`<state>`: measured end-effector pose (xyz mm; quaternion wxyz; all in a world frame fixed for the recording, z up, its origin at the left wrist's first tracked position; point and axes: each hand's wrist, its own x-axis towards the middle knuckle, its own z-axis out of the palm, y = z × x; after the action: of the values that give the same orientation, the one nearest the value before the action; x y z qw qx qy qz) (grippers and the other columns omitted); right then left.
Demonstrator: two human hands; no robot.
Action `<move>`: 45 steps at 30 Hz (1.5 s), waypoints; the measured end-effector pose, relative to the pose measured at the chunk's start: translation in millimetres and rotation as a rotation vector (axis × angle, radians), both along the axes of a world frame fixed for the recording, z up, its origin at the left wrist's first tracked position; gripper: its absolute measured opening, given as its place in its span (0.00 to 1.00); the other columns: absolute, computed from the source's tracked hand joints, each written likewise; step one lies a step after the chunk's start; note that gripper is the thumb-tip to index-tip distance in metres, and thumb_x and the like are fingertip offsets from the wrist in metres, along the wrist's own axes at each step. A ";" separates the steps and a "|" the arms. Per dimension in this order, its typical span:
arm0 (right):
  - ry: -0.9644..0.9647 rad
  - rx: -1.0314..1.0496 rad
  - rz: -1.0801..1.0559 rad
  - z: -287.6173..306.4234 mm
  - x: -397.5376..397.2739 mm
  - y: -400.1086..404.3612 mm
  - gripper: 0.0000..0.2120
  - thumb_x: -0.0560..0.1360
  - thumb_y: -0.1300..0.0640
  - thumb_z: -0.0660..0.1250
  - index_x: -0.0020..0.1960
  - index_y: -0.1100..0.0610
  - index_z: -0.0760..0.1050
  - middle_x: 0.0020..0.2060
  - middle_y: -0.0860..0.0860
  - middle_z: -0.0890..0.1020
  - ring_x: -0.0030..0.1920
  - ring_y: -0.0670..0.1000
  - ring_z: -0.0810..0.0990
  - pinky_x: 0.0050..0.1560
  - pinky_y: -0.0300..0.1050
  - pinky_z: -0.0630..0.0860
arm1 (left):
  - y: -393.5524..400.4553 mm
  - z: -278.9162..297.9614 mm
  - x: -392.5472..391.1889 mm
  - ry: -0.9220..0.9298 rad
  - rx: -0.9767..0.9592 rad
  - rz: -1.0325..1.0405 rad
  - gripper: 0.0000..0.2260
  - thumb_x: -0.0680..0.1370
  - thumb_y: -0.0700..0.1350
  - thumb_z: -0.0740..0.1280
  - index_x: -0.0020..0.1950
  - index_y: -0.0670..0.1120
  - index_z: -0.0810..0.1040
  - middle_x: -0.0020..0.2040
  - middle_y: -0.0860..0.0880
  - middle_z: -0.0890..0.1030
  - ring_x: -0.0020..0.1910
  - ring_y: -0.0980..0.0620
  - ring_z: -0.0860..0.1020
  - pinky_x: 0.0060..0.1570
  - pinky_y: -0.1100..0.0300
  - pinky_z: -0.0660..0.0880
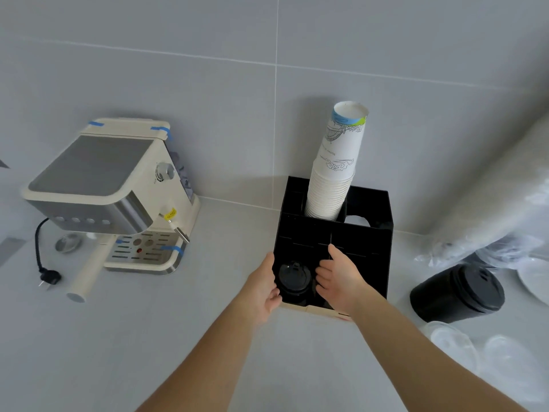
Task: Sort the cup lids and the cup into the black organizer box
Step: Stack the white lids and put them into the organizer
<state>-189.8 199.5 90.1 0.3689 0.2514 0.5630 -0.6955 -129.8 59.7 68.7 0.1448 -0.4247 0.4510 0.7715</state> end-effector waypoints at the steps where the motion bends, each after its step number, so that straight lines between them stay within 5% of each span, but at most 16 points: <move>1: 0.009 -0.009 0.005 4.0 2.3 3.0 0.34 0.83 0.42 0.53 0.81 0.61 0.52 0.81 0.58 0.58 0.80 0.56 0.56 0.80 0.52 0.53 | -2.2 3.0 5.3 0.005 0.010 -0.007 0.30 0.79 0.61 0.61 0.72 0.40 0.68 0.67 0.39 0.74 0.65 0.44 0.74 0.66 0.51 0.71; 7: 0.112 -0.039 -0.016 22.7 20.8 28.7 0.31 0.82 0.42 0.56 0.78 0.61 0.64 0.75 0.57 0.70 0.75 0.56 0.68 0.75 0.53 0.63 | -4.5 23.1 37.9 0.154 0.088 0.086 0.22 0.80 0.51 0.63 0.71 0.40 0.72 0.65 0.39 0.78 0.62 0.43 0.78 0.59 0.50 0.74; 18: 0.232 -0.173 -0.190 65.4 81.1 113.5 0.22 0.83 0.46 0.57 0.66 0.60 0.77 0.60 0.56 0.84 0.59 0.57 0.83 0.59 0.53 0.78 | 28.5 73.3 83.9 0.312 0.125 0.041 0.15 0.80 0.50 0.64 0.61 0.42 0.79 0.54 0.41 0.85 0.56 0.44 0.82 0.53 0.51 0.77; 30: 0.312 -0.089 -0.466 77.5 119.4 227.9 0.21 0.82 0.47 0.59 0.63 0.61 0.79 0.55 0.56 0.87 0.57 0.57 0.85 0.58 0.56 0.78 | 85.4 75.9 82.4 0.294 0.055 -0.102 0.15 0.79 0.50 0.63 0.60 0.42 0.80 0.56 0.40 0.84 0.56 0.42 0.82 0.56 0.49 0.77; 35: 0.288 -0.070 -0.571 68.0 130.2 269.3 0.20 0.82 0.48 0.59 0.61 0.61 0.79 0.55 0.57 0.87 0.57 0.58 0.84 0.53 0.54 0.79 | 117.8 70.6 73.8 0.267 0.037 -0.181 0.15 0.79 0.50 0.64 0.60 0.42 0.80 0.57 0.40 0.84 0.56 0.42 0.82 0.56 0.49 0.77; 45: 0.169 -0.055 -0.611 20.2 145.6 315.3 0.19 0.82 0.48 0.60 0.60 0.61 0.80 0.54 0.56 0.87 0.58 0.58 0.84 0.57 0.56 0.78 | 172.5 49.1 60.4 0.177 0.001 -0.265 0.14 0.79 0.49 0.64 0.59 0.42 0.80 0.55 0.41 0.84 0.54 0.43 0.82 0.54 0.50 0.77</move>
<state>-44.3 514.7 110.3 0.1014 0.3402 0.4712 -0.8074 -69.5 232.2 117.8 0.2053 -0.2918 0.5135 0.7804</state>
